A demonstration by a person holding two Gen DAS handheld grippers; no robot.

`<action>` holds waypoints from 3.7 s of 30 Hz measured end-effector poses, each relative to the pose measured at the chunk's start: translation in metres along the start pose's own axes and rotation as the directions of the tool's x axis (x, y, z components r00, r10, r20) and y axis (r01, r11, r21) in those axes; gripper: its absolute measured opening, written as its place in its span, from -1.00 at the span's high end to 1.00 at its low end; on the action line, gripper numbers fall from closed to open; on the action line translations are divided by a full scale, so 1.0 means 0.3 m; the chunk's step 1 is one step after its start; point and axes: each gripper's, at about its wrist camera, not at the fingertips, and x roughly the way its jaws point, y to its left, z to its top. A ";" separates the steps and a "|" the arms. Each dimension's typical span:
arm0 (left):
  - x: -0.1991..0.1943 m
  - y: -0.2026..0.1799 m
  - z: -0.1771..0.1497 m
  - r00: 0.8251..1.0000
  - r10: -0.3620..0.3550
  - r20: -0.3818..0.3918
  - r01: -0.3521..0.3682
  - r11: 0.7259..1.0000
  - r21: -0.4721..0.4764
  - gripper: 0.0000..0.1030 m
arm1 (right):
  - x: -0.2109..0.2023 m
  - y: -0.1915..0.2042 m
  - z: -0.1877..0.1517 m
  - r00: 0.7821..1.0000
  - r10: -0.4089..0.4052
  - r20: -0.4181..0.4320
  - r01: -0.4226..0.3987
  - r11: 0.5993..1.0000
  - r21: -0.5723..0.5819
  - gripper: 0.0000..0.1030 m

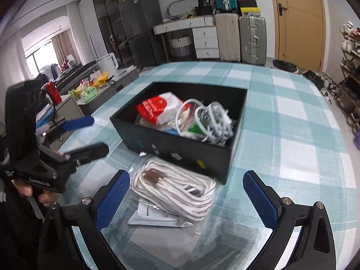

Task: Organize soft objects
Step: 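Grasp the bagged rope with right tool while left tool grasps the white sachet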

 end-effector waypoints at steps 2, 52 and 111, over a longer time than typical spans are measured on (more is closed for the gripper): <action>0.003 0.005 -0.001 1.000 0.004 -0.005 -0.004 1.000 0.002 -1.00 | 0.014 0.005 -0.006 1.000 0.003 -0.010 -0.003 1.000 0.001 -0.99; 0.049 0.062 -0.007 0.999 0.010 -0.036 -0.012 0.999 -0.040 -1.00 | 0.162 0.100 -0.025 0.993 0.000 -0.118 0.001 1.000 0.005 -0.99; 0.146 -0.259 -0.070 0.964 -0.128 -0.233 0.171 0.970 0.173 -1.00 | -0.310 -0.061 0.007 0.978 -0.068 0.198 0.059 0.997 0.048 -0.51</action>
